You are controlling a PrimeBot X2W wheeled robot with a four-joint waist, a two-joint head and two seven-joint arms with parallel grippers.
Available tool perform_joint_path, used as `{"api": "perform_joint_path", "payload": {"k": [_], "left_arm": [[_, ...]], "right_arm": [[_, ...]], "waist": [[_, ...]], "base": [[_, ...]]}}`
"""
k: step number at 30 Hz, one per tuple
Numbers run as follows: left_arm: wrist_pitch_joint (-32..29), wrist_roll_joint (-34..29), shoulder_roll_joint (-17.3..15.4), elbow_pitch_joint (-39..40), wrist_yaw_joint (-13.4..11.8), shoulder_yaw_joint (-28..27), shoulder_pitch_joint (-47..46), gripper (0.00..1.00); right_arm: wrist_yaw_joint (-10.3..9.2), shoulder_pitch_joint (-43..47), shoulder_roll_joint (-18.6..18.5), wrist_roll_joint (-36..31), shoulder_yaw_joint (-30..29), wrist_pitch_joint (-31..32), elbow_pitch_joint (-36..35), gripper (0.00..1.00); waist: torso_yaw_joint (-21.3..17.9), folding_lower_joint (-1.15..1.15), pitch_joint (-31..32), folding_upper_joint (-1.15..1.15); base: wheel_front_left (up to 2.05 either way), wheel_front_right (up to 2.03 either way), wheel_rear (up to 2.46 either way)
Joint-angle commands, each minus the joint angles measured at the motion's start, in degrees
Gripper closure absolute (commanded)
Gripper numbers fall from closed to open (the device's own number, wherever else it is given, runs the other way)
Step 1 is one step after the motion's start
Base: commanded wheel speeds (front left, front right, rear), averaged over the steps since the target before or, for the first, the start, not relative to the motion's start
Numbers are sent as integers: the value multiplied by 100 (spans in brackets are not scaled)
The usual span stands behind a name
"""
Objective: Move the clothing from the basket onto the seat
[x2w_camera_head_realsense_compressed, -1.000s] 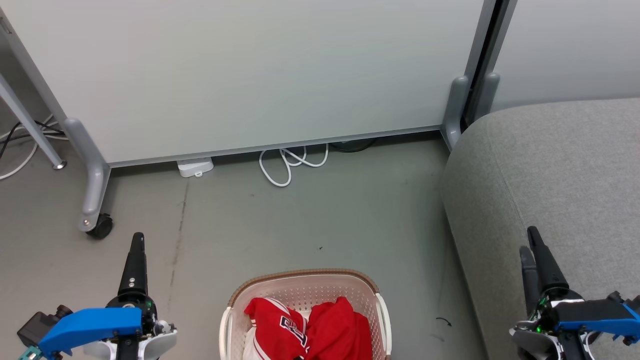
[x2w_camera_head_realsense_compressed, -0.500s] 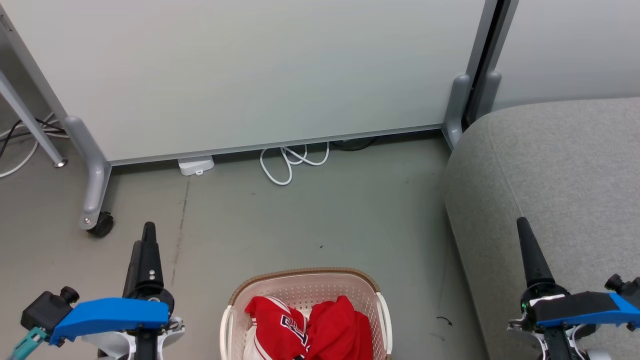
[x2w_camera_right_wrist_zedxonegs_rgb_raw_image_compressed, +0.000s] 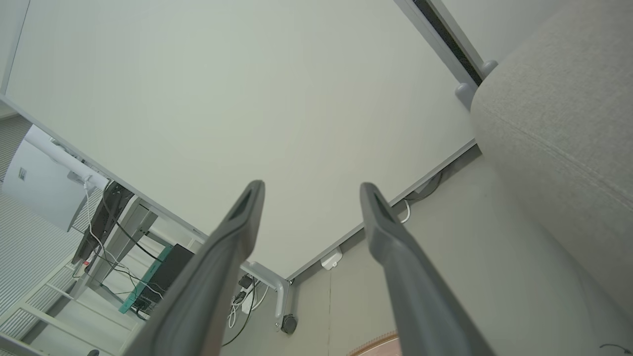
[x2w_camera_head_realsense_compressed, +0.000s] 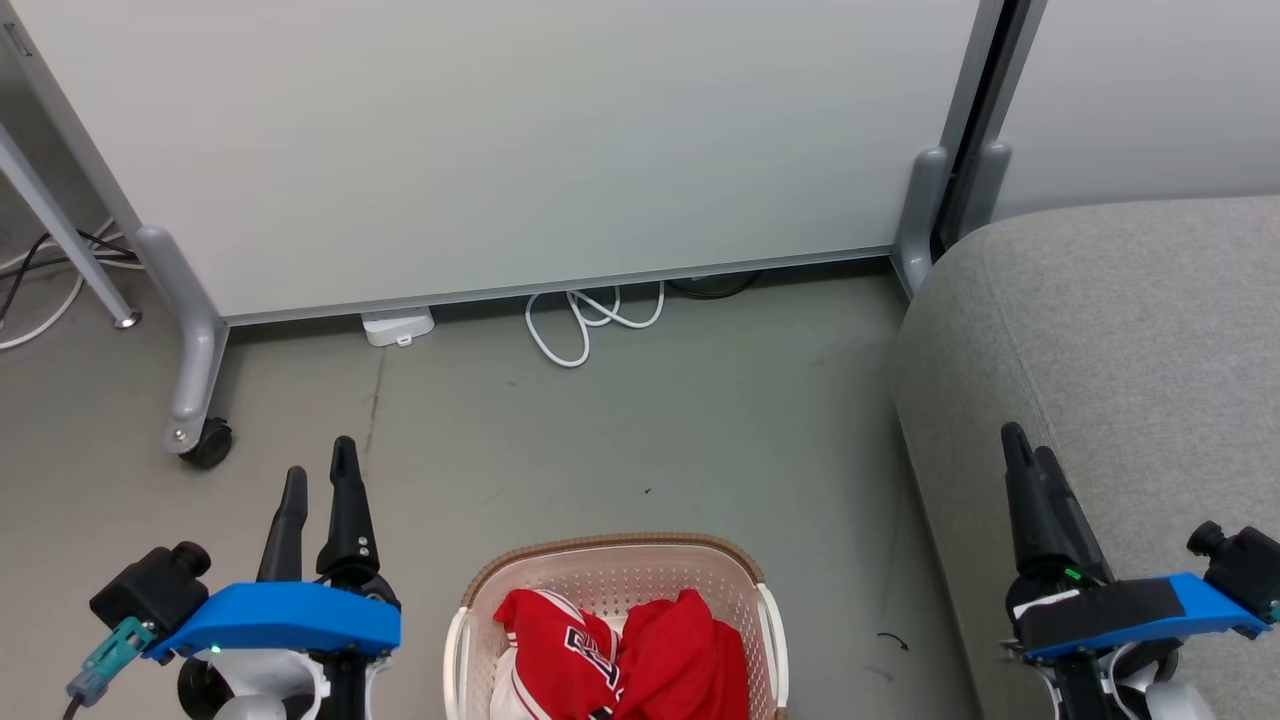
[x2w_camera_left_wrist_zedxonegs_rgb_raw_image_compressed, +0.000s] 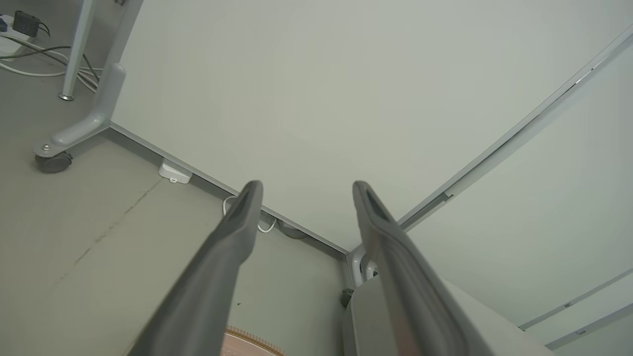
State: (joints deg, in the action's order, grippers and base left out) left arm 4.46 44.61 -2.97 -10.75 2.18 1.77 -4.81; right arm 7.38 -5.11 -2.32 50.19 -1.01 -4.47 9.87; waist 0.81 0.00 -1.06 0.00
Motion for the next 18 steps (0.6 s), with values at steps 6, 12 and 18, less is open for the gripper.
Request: {"api": "perform_joint_path", "payload": {"k": [6,12,18], "left_arm": [[154,-596,-76,63,-115,151,-162,0],[255,-1047,-130,16,-186,290,-168,0],[354,-1429,-165,41,-257,410,-188,0]], "right_arm": [[9,-64,-43,-737,131,-151,-49,0],[10,-68,-46,-1208,179,-253,26,0],[11,-70,-50,-1619,189,-352,36,0]], "waist": [[15,0,-12,0],[24,0,-19,0],[33,0,-26,0]], "base": [[0,0,0],[0,0,0],[0,0,0]]}}
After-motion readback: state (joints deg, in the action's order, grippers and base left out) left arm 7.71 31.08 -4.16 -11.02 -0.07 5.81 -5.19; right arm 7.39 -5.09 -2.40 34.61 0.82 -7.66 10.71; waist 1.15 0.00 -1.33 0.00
